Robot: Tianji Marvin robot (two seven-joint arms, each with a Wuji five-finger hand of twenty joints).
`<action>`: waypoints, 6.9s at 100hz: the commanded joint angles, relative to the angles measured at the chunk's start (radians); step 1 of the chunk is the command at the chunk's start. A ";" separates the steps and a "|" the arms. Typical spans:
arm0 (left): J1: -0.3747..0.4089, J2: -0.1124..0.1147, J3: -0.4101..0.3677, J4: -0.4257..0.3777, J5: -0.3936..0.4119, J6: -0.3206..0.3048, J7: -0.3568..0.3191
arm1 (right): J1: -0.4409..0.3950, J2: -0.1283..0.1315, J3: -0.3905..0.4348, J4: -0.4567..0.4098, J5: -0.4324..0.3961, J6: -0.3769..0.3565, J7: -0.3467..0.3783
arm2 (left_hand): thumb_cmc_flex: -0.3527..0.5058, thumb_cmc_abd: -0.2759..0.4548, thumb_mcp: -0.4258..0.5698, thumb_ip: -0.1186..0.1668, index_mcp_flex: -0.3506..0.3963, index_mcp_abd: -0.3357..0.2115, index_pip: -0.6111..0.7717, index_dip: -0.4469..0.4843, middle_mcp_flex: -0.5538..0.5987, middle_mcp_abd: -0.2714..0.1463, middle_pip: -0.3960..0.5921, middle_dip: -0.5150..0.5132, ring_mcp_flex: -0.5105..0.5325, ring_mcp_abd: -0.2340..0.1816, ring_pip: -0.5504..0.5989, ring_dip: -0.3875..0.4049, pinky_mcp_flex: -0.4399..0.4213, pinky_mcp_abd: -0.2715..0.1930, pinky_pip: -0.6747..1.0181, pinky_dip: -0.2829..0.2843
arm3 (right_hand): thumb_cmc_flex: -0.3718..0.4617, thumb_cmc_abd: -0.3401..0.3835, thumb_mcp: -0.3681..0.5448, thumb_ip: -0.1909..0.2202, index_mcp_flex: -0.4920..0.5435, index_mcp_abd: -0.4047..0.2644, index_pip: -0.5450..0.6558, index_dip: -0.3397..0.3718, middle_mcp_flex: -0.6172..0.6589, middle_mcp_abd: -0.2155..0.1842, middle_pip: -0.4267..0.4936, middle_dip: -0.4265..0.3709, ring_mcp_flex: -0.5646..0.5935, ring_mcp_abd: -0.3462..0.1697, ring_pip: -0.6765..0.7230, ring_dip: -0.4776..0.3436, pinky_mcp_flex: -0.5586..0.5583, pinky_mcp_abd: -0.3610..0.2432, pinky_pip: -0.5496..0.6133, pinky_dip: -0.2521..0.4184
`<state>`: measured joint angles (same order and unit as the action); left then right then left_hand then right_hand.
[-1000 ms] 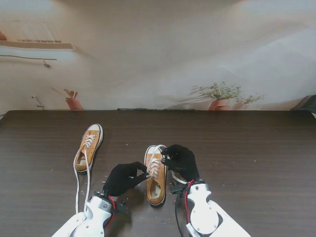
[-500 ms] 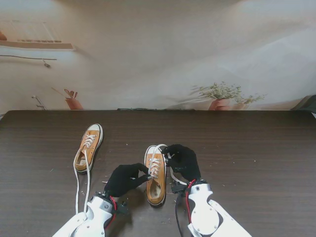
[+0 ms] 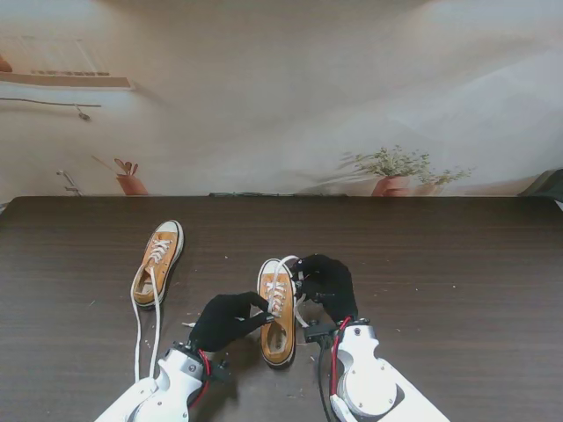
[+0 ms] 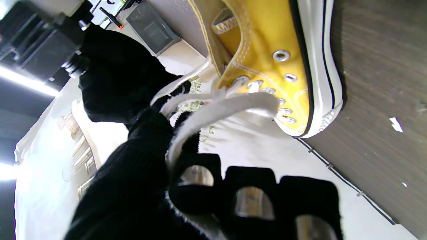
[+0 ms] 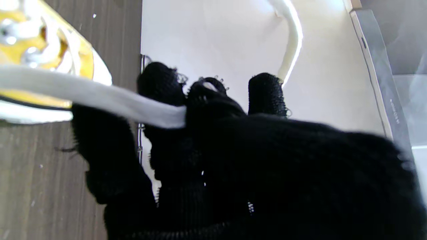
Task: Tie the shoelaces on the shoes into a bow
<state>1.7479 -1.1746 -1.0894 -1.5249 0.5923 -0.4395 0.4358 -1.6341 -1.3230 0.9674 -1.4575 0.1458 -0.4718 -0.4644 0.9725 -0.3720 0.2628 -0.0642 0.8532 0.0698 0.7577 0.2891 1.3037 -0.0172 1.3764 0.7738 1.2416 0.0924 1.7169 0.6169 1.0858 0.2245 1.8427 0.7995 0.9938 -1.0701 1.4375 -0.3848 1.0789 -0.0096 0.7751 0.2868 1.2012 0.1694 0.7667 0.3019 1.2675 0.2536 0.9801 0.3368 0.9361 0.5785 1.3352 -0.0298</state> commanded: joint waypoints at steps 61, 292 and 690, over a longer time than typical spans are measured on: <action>0.009 0.002 -0.004 -0.011 0.003 -0.007 -0.021 | -0.035 0.055 0.015 -0.061 -0.101 0.070 0.127 | 0.042 0.039 -0.041 0.020 0.002 0.010 -0.004 -0.020 0.055 0.012 0.023 0.005 0.028 0.018 0.061 -0.019 0.016 -0.065 0.251 0.008 | -0.037 0.269 0.051 0.103 0.156 -0.157 0.026 0.084 -0.122 -0.066 0.356 0.386 0.037 -0.061 0.650 0.487 0.279 -0.486 0.759 0.893; -0.009 0.013 0.068 -0.013 -0.009 -0.027 -0.085 | 0.098 0.036 -0.079 0.187 -0.708 0.063 -0.289 | 0.060 0.054 -0.066 0.022 -0.006 0.022 -0.036 -0.042 0.056 0.018 0.021 0.007 0.028 0.024 0.061 -0.018 0.015 -0.058 0.251 0.011 | -0.670 0.183 -0.169 0.191 -0.072 -0.009 -0.169 -0.135 0.022 -0.147 0.616 0.636 0.047 -0.318 0.819 0.607 0.304 -0.580 0.759 1.077; 0.128 0.037 -0.137 -0.207 -0.820 0.309 -0.591 | 0.044 0.023 -0.054 0.073 -0.319 0.058 -0.031 | -0.087 0.069 -0.243 0.050 0.154 -0.106 -0.148 0.009 0.027 0.095 -0.056 0.022 0.029 0.033 -0.001 -0.037 0.008 -0.054 0.251 -0.110 | -0.820 0.488 -0.218 0.207 -0.020 -0.070 -0.146 -0.189 0.079 -0.129 0.598 0.663 0.045 -0.262 0.821 0.616 0.296 -0.491 0.759 1.089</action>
<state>1.8649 -1.1226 -1.2327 -1.7364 -0.2137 -0.1152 -0.1665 -1.5913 -1.3010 0.9147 -1.3851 -0.1730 -0.4182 -0.5113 0.8652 -0.2497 0.0386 -0.0215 0.9678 0.0644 0.5971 0.3257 1.2830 0.0251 1.3230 0.7801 1.2388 0.1092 1.6777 0.5921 1.0742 0.2378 1.8442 0.6715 0.1627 -0.5982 1.2536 -0.1691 1.0295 -0.0506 0.6193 0.1222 1.2095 -0.0044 1.3136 0.9359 1.3086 -0.0200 1.7328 0.9386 1.2107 0.1283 1.8143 1.0512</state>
